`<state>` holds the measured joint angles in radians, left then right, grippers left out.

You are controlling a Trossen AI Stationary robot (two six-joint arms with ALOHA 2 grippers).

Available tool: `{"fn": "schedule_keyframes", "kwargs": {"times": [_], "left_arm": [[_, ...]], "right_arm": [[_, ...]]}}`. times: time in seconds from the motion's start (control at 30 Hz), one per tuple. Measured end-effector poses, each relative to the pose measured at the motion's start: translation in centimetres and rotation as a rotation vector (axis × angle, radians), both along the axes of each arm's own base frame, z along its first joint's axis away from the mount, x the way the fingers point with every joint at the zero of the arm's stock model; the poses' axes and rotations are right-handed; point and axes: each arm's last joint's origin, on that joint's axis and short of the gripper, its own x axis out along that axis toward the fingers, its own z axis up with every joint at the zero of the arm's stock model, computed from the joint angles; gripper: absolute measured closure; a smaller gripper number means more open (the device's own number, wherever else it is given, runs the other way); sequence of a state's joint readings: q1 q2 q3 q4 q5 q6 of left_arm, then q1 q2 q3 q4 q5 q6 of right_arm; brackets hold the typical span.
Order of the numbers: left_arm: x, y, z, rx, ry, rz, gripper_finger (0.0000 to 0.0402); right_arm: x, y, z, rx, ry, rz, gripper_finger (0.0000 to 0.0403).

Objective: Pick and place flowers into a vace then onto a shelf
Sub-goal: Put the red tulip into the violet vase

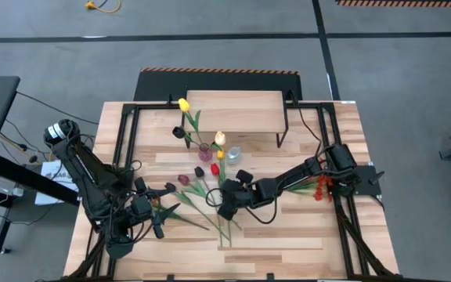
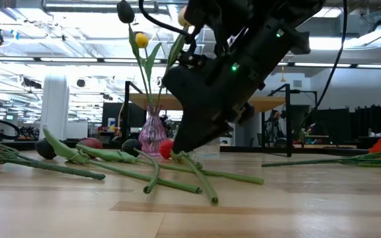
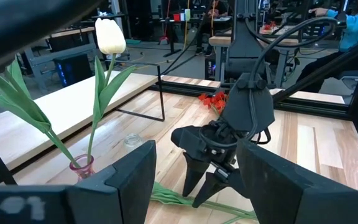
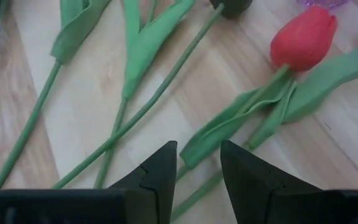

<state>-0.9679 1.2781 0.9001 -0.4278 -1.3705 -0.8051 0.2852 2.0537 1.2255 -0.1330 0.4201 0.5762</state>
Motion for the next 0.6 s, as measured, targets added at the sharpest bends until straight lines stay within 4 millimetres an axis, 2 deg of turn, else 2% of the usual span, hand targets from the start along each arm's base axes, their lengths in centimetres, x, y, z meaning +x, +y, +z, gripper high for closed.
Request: {"fn": "schedule_keyframes", "kwargs": {"times": [0.6], "left_arm": [[0.00,0.01,0.01,0.000,-0.002,0.002,0.0188]], "right_arm": [[0.33,0.19,-0.30,0.029,-0.023,0.015,0.0284]]}}
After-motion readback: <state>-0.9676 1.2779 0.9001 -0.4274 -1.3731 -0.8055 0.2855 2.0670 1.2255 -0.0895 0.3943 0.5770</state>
